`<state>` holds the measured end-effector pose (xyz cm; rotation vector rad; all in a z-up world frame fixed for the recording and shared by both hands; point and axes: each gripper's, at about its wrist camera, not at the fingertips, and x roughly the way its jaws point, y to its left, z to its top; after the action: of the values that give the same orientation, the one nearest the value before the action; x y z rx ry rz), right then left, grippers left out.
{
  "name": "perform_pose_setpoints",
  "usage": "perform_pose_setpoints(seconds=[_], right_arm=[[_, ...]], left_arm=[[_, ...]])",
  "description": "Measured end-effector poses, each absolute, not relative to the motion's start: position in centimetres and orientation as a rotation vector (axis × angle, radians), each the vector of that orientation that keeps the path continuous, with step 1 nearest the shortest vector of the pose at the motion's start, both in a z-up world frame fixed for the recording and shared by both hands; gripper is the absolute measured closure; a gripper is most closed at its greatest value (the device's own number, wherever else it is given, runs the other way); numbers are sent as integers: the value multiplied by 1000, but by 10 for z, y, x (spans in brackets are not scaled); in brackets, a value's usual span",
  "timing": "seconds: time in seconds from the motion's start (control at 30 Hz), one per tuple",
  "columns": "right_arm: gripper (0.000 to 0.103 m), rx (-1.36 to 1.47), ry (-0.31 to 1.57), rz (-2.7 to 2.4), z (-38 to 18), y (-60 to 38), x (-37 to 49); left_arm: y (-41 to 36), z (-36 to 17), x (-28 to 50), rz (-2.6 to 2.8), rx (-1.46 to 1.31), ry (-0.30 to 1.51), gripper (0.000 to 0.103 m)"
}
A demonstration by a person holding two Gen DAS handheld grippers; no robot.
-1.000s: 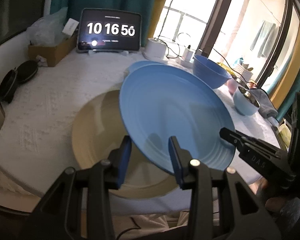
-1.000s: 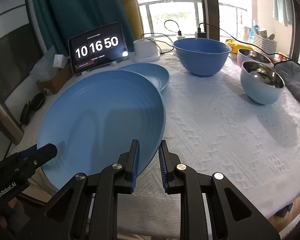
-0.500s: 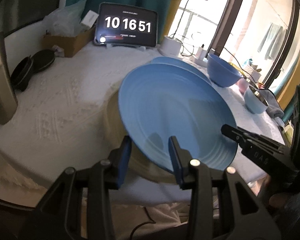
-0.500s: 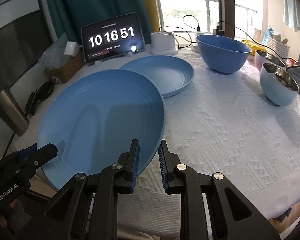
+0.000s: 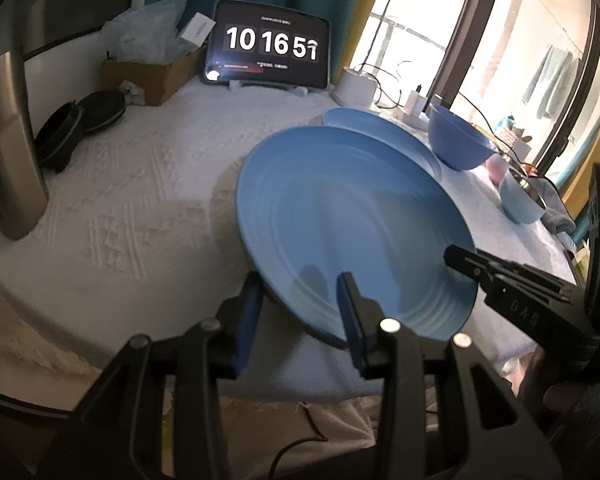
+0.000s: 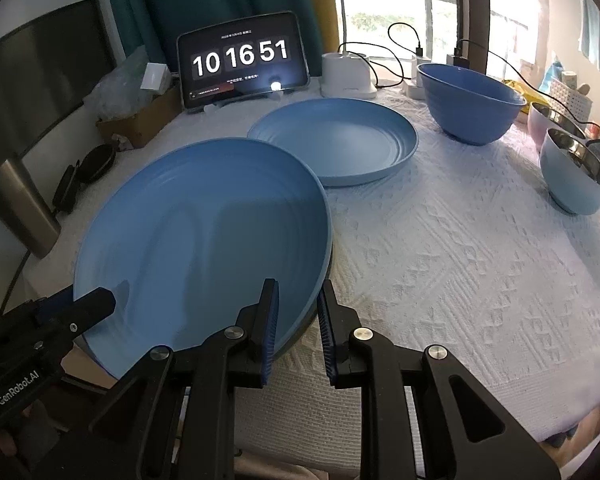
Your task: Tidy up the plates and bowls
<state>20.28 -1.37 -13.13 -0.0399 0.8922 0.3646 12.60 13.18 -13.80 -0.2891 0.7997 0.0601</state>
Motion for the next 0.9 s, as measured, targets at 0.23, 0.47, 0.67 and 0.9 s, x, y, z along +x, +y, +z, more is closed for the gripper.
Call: perform_pose_setpoints(seconds=[0.23, 0.47, 0.67, 0.9], right_arm=[[81, -45, 893, 361, -131, -13, 203], [81, -11, 923, 351, -136, -20, 207], [80, -8, 924, 366, -136, -22, 207], [71, 13, 952, 395, -145, -22, 215]], left_arm=[[131, -142, 127, 64, -277, 824, 62], [133, -139, 129, 88, -275, 804, 59], [139, -145, 135, 127, -279, 825, 59], [140, -159, 148, 115, -279, 867, 59]])
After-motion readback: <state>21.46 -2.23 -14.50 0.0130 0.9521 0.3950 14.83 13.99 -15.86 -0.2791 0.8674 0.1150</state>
